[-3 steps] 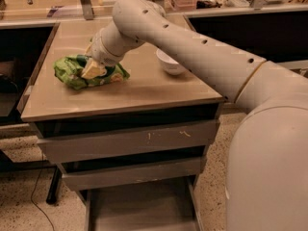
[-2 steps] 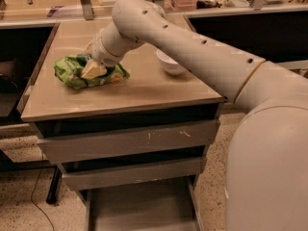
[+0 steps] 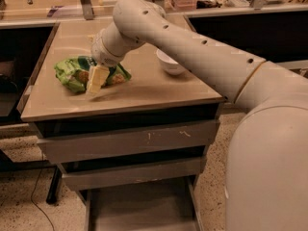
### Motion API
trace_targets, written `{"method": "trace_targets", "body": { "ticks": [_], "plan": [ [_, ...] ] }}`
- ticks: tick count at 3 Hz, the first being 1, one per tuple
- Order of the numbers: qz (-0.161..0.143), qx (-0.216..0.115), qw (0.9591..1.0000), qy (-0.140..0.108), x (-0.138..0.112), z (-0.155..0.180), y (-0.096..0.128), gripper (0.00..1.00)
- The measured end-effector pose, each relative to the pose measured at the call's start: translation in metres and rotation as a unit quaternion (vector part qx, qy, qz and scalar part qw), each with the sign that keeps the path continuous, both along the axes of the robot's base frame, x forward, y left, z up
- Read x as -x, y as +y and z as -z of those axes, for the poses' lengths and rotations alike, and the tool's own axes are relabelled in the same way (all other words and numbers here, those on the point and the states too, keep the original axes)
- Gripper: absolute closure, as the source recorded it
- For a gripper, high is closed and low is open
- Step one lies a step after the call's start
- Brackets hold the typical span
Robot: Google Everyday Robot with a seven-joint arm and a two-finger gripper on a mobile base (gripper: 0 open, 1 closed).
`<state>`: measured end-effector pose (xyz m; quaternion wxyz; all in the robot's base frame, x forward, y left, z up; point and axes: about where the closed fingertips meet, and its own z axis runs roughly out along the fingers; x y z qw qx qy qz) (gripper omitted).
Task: Pick green rice chip bag from bottom drawer and place on counter
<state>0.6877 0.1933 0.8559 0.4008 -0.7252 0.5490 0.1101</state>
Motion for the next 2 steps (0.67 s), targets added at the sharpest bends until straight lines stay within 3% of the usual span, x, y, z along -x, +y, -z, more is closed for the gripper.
{"method": "trace_targets", "body": {
  "ticks": [1,2],
  "plan": [
    [-0.007,0.016,0.9998,-0.003,-0.004,-0.008,0.006,0.0],
    [-0.001,0.06,0.9971,-0.048,-0.016,-0.07,0.008,0.0]
  ]
}}
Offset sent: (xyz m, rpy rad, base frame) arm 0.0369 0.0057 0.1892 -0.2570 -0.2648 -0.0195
